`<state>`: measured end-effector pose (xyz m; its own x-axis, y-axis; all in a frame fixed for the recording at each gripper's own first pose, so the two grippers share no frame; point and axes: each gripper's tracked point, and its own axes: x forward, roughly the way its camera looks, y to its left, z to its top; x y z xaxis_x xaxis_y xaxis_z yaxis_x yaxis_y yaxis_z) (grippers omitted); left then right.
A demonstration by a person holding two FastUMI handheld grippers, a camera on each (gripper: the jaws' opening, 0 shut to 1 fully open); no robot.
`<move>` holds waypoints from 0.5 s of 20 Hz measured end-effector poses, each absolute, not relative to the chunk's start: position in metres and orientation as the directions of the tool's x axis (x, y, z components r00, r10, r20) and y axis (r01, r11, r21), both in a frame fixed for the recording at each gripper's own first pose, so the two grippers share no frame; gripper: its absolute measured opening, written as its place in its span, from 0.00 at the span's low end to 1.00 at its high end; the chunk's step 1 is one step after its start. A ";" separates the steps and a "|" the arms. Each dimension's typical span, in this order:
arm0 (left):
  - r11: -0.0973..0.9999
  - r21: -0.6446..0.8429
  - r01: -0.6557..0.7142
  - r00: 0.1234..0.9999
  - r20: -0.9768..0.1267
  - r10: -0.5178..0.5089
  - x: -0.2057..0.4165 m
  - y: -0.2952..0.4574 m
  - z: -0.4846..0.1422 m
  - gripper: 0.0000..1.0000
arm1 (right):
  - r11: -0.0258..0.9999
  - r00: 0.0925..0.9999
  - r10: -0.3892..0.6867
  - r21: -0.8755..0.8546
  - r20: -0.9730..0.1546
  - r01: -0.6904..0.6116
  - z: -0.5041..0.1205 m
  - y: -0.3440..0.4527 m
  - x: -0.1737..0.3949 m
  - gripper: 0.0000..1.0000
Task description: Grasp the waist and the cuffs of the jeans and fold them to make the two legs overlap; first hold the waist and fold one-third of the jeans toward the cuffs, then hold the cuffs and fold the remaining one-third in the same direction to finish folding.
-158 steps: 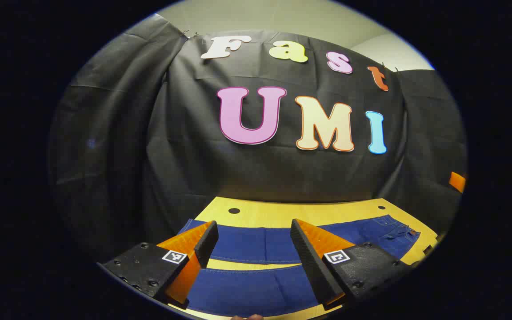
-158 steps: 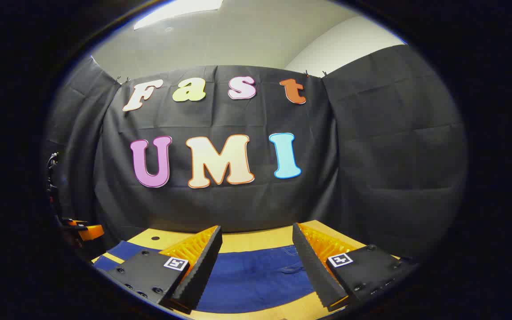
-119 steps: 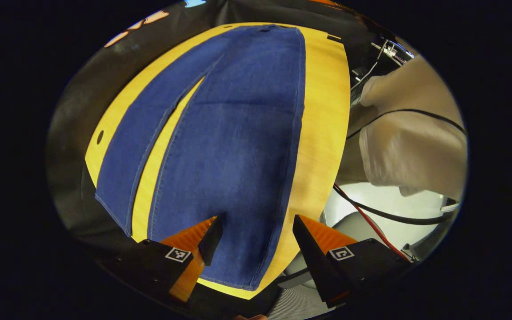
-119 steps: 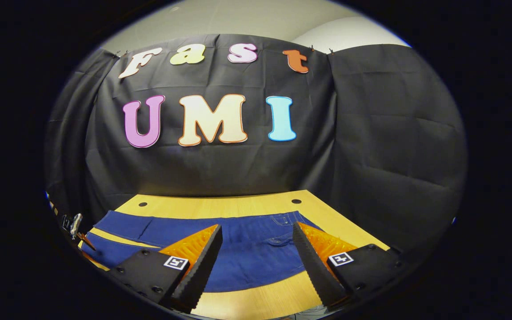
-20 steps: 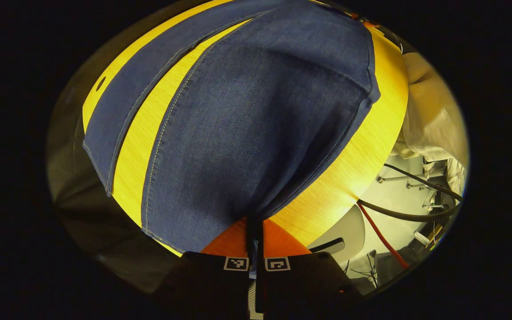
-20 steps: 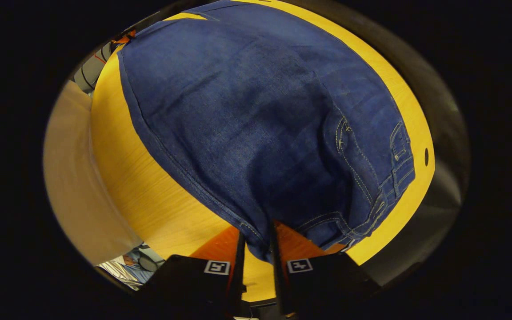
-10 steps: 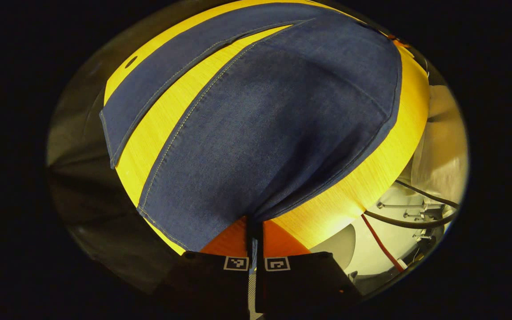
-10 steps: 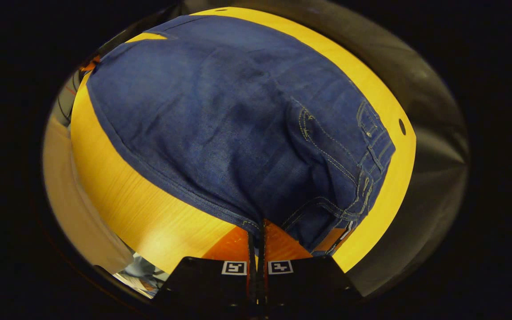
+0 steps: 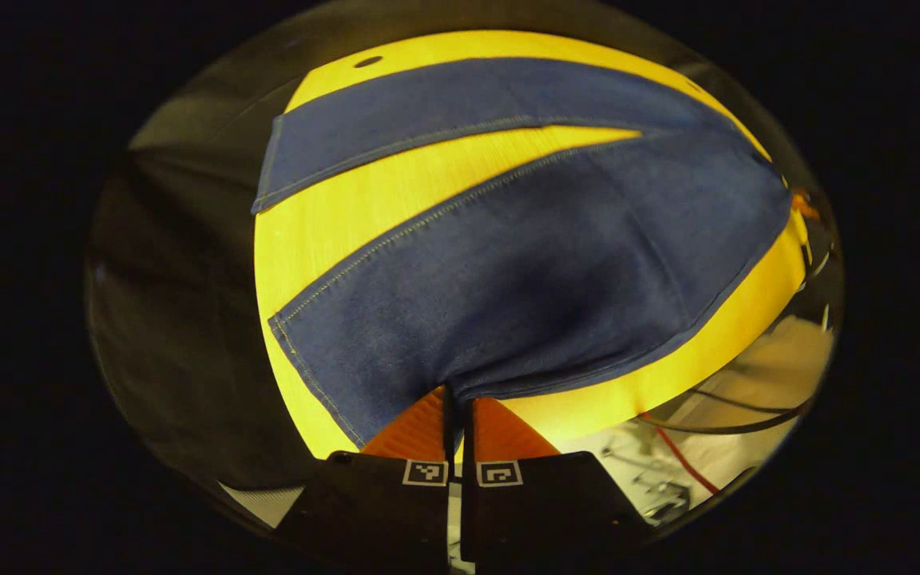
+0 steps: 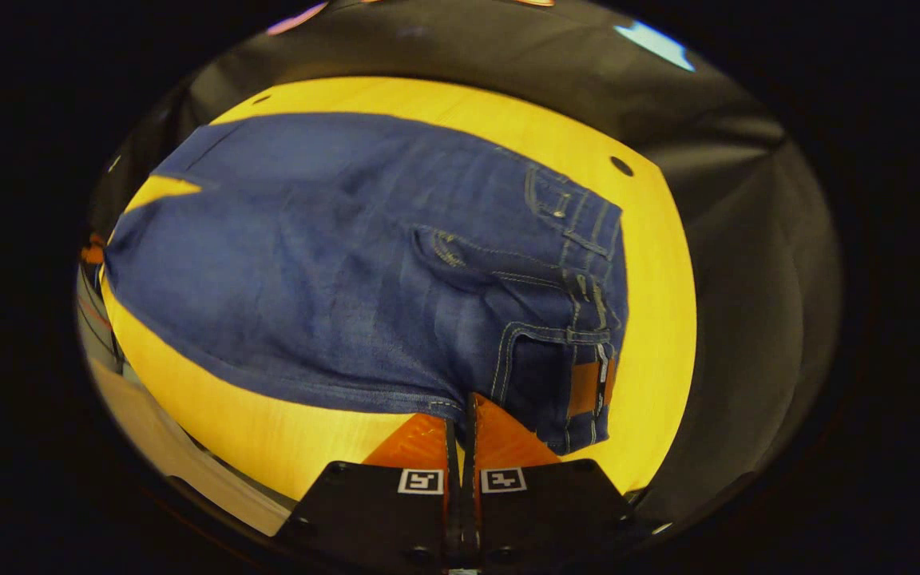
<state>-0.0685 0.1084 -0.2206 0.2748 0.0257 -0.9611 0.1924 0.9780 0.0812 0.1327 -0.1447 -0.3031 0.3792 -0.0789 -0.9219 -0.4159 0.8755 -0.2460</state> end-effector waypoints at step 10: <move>0.996 -0.003 0.093 0.420 -0.907 -0.042 -0.002 0.121 -0.135 0.00 | 0.962 0.572 -0.041 -0.188 -0.819 -0.199 -0.203 -0.101 0.207 0.03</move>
<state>-0.0020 0.1208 -0.1350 0.4195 -0.0425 -0.9067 0.0932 0.9956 -0.0035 0.2072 -0.1015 -0.2029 0.5721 -0.0414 -0.8191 -0.1994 0.9618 -0.1878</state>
